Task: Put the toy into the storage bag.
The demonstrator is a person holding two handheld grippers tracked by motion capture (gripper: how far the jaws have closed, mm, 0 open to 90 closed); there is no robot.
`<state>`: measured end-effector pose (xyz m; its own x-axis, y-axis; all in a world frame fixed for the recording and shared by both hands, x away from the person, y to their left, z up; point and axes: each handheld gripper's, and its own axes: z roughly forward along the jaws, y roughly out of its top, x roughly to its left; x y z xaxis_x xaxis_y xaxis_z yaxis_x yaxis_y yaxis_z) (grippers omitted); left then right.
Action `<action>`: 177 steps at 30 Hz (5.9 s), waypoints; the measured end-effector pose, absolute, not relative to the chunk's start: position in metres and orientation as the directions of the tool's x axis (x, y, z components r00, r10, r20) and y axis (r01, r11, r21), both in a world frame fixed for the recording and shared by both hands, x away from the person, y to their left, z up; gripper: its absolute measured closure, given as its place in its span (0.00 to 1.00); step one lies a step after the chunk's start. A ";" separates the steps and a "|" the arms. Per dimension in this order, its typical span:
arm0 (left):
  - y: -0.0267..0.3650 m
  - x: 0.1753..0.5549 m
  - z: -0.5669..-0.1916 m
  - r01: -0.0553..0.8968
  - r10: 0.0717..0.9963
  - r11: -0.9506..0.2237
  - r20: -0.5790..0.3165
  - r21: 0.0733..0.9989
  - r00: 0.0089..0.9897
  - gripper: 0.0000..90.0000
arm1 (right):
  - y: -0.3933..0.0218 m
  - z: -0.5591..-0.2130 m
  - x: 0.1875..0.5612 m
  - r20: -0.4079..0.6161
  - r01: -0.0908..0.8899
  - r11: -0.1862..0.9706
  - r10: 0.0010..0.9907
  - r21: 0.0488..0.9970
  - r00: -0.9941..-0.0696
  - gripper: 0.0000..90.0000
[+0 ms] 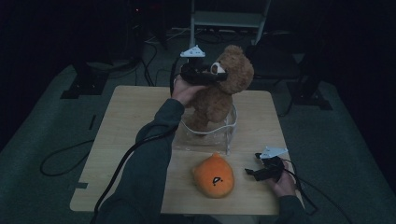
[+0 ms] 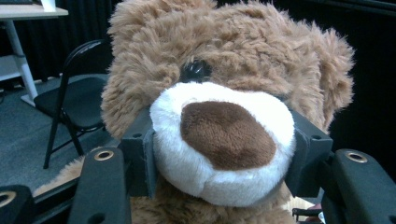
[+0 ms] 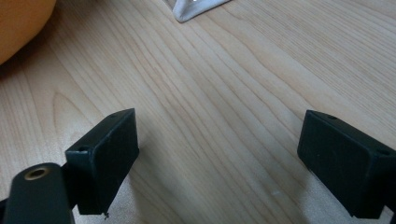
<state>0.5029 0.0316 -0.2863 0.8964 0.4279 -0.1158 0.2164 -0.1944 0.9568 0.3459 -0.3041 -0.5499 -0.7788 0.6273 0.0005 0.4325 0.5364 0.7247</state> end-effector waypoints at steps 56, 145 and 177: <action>0.008 0.505 -0.306 0.244 0.375 -0.305 -0.120 0.921 0.919 0.43 | -0.304 -0.550 0.346 0.001 0.433 0.536 0.627 0.725 -0.779 0.13; 0.026 0.508 -0.331 0.347 0.399 -0.371 -0.190 0.861 0.897 0.29 | -0.304 -0.550 0.346 0.000 0.432 0.536 0.627 0.726 -0.779 0.13; 0.011 0.503 -0.337 0.302 0.294 -0.530 -0.162 0.793 0.942 0.44 | -0.304 -0.550 0.346 0.000 0.432 0.536 0.628 0.726 -0.779 0.13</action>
